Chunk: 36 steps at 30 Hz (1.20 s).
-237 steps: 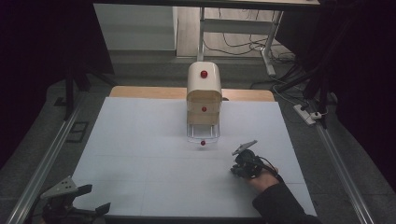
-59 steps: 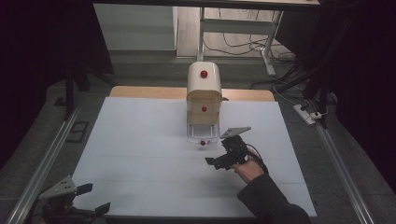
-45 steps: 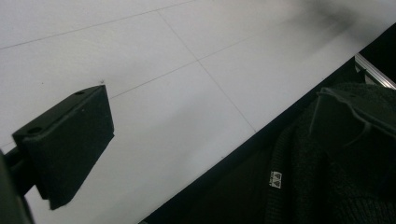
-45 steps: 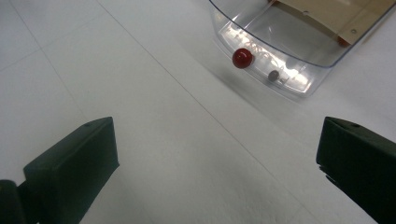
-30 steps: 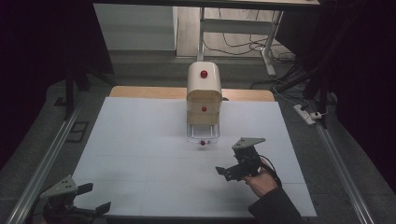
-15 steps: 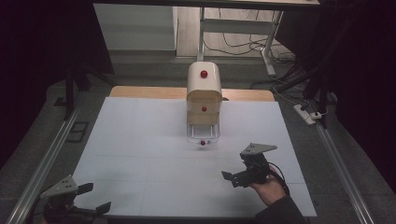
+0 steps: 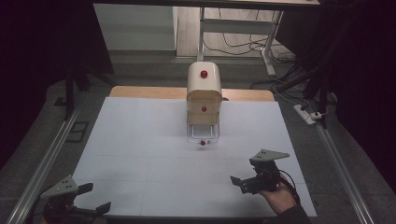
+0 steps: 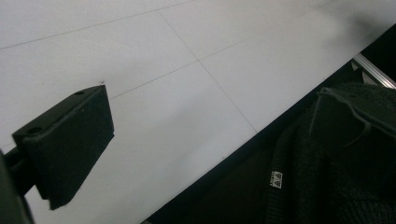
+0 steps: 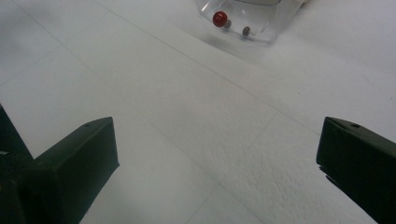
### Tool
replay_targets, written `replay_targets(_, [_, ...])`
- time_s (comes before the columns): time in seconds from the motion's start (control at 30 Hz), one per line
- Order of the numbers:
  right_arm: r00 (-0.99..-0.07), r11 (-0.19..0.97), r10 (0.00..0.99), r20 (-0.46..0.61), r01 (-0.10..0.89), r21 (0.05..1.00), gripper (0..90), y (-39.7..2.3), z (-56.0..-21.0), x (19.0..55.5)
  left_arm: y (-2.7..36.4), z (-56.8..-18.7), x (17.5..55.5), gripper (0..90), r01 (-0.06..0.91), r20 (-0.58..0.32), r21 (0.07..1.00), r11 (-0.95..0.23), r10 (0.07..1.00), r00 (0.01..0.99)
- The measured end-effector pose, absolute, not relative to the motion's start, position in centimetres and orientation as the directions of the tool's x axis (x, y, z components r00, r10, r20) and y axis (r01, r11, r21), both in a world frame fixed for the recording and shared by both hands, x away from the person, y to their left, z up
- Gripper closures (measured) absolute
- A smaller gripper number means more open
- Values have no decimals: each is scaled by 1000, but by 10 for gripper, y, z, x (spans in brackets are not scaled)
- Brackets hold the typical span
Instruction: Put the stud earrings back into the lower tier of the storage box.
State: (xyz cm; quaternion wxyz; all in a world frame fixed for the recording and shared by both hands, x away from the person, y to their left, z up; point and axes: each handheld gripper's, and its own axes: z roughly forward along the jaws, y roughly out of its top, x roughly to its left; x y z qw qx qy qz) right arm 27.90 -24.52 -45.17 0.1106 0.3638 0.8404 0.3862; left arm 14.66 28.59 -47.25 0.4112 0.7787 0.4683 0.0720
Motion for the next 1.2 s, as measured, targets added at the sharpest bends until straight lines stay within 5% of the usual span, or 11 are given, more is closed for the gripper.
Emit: replay_targets(1.2, [-599, 350, 792, 120, 606, 714, 0, -301, -452, 238, 286, -472, 146, 1, 670, -273, 709, -219, 791, 547])
